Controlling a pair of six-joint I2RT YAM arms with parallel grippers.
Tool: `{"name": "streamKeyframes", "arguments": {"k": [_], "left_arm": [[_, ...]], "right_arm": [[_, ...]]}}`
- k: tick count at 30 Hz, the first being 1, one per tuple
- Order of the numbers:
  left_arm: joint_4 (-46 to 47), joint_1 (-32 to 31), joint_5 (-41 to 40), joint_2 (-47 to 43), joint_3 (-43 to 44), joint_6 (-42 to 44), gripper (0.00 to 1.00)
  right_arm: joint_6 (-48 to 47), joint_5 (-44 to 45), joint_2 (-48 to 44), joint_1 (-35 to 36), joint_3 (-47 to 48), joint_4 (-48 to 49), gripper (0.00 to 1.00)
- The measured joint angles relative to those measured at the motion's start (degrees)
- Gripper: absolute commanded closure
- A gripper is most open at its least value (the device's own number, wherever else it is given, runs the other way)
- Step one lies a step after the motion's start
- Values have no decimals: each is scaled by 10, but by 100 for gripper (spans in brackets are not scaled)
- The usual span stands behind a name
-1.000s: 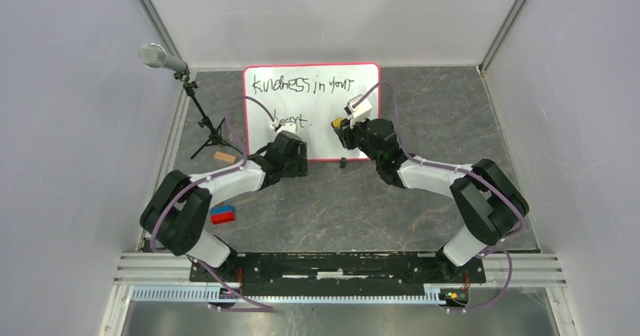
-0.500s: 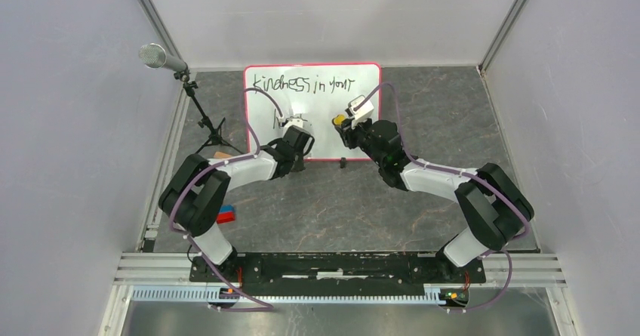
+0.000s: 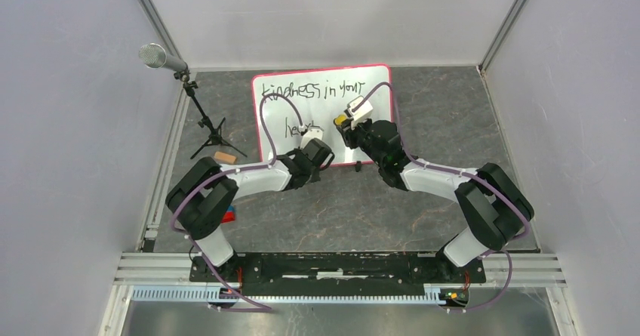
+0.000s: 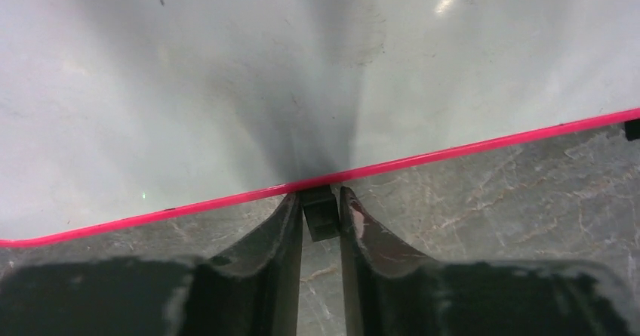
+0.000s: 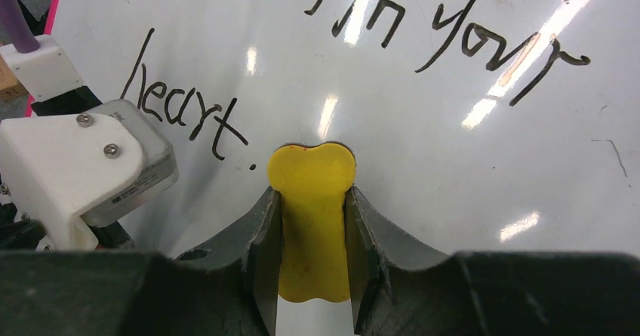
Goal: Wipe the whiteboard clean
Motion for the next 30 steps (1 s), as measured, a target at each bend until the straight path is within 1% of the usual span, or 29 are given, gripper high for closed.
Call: {"name": "streamKeyframes", "arguments": {"k": [2, 5, 6, 9, 10, 12, 15, 17, 20, 24, 27, 30], "left_arm": [[-3, -4, 6, -3, 0, -5, 44], [-12, -5, 30, -33, -5, -8, 19], [-19, -6, 39, -60, -11, -7, 12], [-44, 4, 67, -143, -21, -4, 1], [-52, 14, 80, -173, -23, -3, 0], [-69, 57, 121, -242, -25, -3, 0], [-88, 170, 193, -313, -23, 15, 0], [-109, 223, 211, -321, -14, 29, 0], [-125, 250, 228, -309, -2, 35, 0], [-128, 276, 254, -301, -1, 35, 0], [-108, 306, 270, -301, -4, 35, 0], [-78, 341, 296, -292, -7, 35, 0]], "right_arm": [[0, 0, 0, 0, 0, -3, 87], [-2, -2, 6, 0, 3, -4, 87], [-3, -3, 9, 0, 4, -5, 87], [-4, -5, 16, 2, 8, -12, 86], [-6, -5, 19, 3, 12, -16, 86], [-10, -4, 26, 5, 21, -23, 86], [-15, 10, 39, 19, 41, -35, 82], [-17, 20, 50, 26, 59, -42, 80], [-24, 34, 75, 34, 96, -58, 74], [-34, 48, 109, 43, 148, -78, 54], [-40, 61, 129, 47, 179, -107, 38], [-43, 75, 132, 48, 190, -133, 32]]}}
